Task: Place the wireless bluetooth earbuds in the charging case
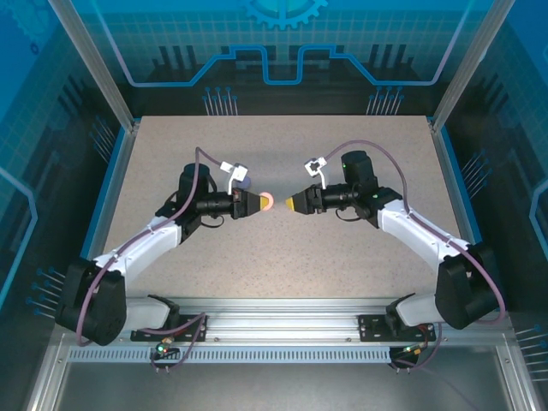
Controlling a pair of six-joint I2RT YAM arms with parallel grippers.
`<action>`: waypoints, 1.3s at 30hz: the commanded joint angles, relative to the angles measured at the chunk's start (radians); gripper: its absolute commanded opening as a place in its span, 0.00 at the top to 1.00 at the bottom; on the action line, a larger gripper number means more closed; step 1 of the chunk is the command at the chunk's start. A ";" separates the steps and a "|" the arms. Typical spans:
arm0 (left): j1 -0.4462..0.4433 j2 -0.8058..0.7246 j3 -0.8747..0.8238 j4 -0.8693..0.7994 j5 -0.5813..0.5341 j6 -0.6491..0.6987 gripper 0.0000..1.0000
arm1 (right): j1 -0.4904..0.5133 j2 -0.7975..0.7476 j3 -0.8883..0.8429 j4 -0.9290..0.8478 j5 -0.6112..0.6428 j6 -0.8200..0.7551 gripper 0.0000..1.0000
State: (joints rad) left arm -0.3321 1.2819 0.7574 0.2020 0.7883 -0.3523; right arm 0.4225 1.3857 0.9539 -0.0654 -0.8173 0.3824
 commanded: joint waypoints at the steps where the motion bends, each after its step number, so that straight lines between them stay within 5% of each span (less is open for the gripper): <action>1: -0.029 -0.031 0.024 0.105 0.065 0.092 0.87 | -0.006 -0.018 0.041 -0.024 -0.084 -0.057 0.51; 18: -0.088 0.025 0.117 0.113 0.141 0.122 0.87 | 0.021 -0.029 0.082 -0.028 -0.185 -0.114 0.56; 39: -0.095 0.055 0.125 0.087 0.123 0.122 0.83 | 0.039 -0.020 0.105 0.010 -0.199 -0.093 0.80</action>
State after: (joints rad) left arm -0.4145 1.3102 0.8505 0.2939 0.9138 -0.2554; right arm 0.4374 1.3800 1.0233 -0.0921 -0.9771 0.2867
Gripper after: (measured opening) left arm 0.236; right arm 0.221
